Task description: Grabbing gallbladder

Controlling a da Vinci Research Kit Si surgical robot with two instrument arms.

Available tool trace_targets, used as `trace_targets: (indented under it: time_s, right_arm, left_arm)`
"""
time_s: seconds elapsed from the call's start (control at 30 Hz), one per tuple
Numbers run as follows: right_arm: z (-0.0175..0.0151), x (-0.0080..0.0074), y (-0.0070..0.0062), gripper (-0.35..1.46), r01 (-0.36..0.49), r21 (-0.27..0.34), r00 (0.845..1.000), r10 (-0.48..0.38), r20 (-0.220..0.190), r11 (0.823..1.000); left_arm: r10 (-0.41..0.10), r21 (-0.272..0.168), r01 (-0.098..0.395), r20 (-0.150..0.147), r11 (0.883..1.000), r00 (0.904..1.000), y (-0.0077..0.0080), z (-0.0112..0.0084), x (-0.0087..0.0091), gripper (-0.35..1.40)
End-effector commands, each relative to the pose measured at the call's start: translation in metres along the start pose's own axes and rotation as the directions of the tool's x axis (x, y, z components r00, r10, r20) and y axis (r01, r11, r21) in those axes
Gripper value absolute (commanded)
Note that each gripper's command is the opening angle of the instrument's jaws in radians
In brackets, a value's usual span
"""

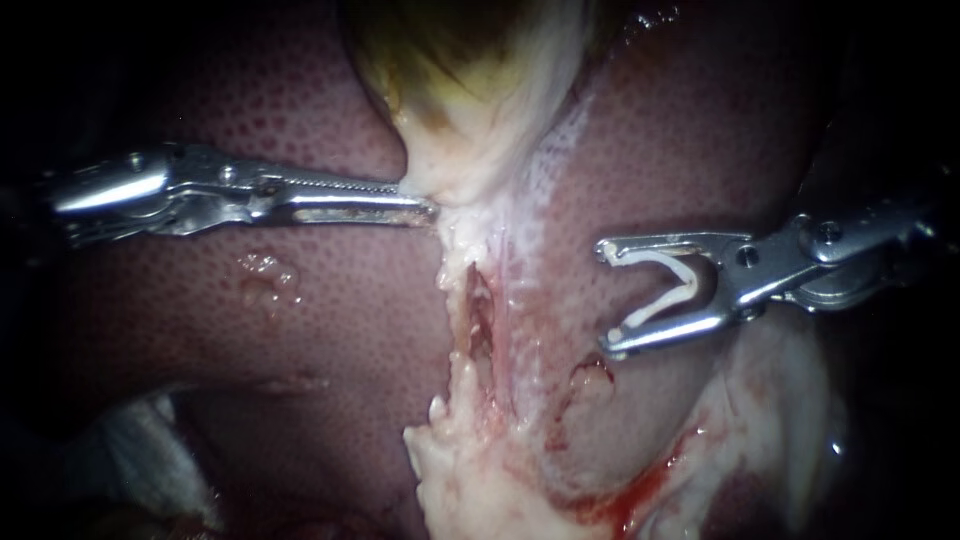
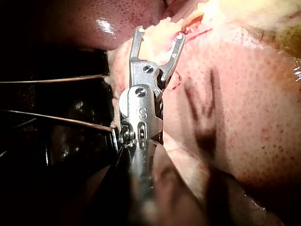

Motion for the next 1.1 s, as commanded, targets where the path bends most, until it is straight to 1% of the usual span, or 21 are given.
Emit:
trace_targets:
  time_s: [0.03, 0.13, 0.2, 0.27, 0.33, 0.47, 0.53, 0.7, 1.1]
  right_arm:
    - [0.0, 0.0, 0.0, 0.6, 0.0, 0.0, 1.0, 0.0, 0.0, 1.0]
    - [0.0, 0.0, 0.0, 0.6, 0.0, 0.0, 1.0, 0.0, 0.0, 1.0]
    - [0.0, 0.0, 0.0001, 0.6, 0.0, 0.0, 1.0, 0.0, 0.0, 1.0]
    - [0.0, -0.0001, 0.0001, 0.6, 0.0, 0.0, 1.0, 0.0, 0.0, 1.0]
    - [0.0, -0.0001, 0.0001, 0.6, 0.0, 0.0, 1.0, 0.0, 0.0, 1.0]
    - [-0.0001, -0.0001, 0.0001, 0.6, 0.0, 0.0, 1.0, 0.0, 0.0, 1.0]
    - [0.0, -0.0001, 0.0002, 0.6, 0.0, 0.0, 1.0, 0.0, 0.0, 1.0]
    - [-0.0001, -0.0001, 0.0002, 0.6, 0.0, 0.0, 1.0, 0.0, 0.0, 1.0]
    - [-0.0001, -0.0001, 0.0001, 0.6, 0.0, 0.0, 1.0, 0.0, 0.0, 1.0]
  left_arm:
    - [-0.012, -0.006, 0.012, 0.003, 1.0, 0.9999, 0.0003, -0.0002, 0.0002, -0.35]
    - [-0.021, -0.01, 0.021, 0.006, 1.0, 0.9998, 0.0011, -0.0012, 0.0009, -0.35]
    - [-0.024, -0.015, 0.024, 0.006, 1.0, 0.9997, 0.0012, -0.0019, 0.0014, -0.35]
    - [-0.028, -0.02, 0.029, 0.007, 0.999, 0.9996, 0.0012, -0.0031, 0.0021, -0.35]
    - [-0.032, -0.006, 0.032, 0.01, 0.999, 0.9994, 0.001, -0.0044, 0.0027, -0.35]
    - [-0.045, -0.002, 0.045, -0.008, 0.999, 0.999, 0.0008, -0.0063, 0.0038, -0.35]
    - [-0.048, -0.001, 0.048, -0.007, 0.999, 0.9988, 0.0009, -0.007, 0.0042, -0.35]
    - [-0.04, 0.0, 0.04, -0.015, 0.999, 0.9991, 0.0012, -0.0075, 0.0048, -0.35]
    - [-0.04, 0.001, 0.04, -0.015, 0.999, 0.9991, 0.0013, -0.0075, 0.0047, -0.35]
